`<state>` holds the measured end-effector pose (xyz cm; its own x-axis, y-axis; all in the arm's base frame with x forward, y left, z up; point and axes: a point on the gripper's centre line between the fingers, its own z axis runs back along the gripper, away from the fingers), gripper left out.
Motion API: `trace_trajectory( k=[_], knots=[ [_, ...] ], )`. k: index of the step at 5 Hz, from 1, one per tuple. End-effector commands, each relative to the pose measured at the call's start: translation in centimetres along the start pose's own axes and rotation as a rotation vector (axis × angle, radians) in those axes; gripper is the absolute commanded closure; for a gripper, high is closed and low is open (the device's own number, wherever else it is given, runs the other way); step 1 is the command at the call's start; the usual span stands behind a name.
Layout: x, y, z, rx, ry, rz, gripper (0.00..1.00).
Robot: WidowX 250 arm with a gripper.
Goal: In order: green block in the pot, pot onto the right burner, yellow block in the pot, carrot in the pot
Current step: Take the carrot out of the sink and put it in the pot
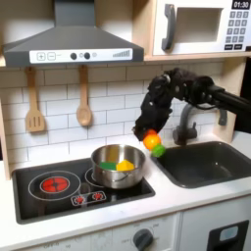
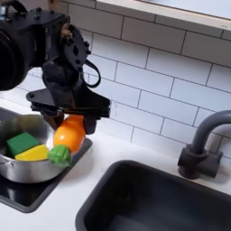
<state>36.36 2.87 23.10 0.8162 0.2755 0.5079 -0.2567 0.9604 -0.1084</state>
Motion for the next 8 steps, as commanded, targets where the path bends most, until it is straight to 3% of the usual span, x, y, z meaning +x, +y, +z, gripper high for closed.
trace_trajectory(
  k=[1, 4, 6, 8],
  knots=[
    [0.4, 0.8, -0.7, 0.025, -0.003, 0.038, 1.0],
    [2.3, 2.2, -1.9, 0.049, -0.009, 0.102, 1.0],
    [2.4, 2.5, -3.0, 0.061, 0.007, 0.128, 1.0],
    [2.0, 3.9, -2.9, 0.094, 0.003, 0.195, 1.0]
  ],
)
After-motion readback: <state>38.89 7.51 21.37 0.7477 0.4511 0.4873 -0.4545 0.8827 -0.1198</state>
